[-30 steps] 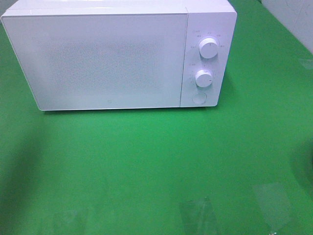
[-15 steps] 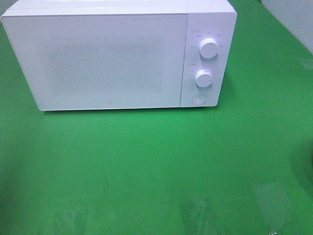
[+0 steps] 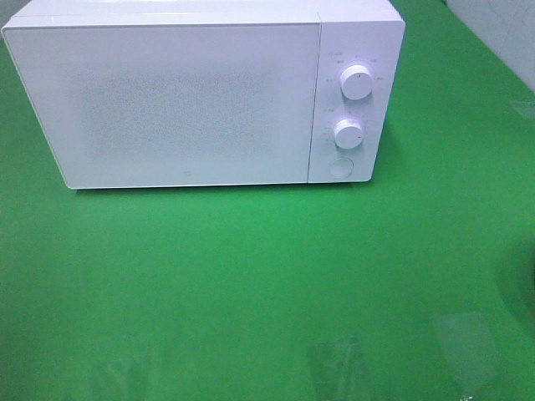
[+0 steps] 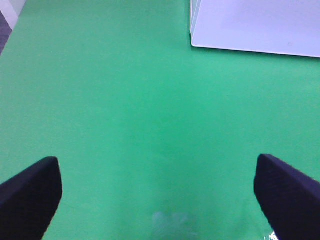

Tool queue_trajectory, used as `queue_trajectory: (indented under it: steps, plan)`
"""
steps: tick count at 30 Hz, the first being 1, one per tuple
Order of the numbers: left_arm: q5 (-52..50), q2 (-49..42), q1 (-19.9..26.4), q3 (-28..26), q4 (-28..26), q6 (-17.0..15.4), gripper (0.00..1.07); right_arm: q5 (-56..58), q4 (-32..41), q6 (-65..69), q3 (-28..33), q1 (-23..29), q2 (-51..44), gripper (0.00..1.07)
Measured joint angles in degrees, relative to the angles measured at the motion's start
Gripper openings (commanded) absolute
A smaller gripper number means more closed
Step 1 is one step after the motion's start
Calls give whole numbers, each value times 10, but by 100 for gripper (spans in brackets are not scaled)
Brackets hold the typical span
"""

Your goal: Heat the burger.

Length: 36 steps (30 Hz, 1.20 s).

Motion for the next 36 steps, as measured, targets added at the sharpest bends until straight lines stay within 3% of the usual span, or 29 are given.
queue_trajectory:
  steps: [16,36]
  plan:
    - [52,-180,0,17,5,1,99,0,0,0,0,0,0,76]
    - [52,-189,0,17,5,1,98,0,0,0,0,0,0,76]
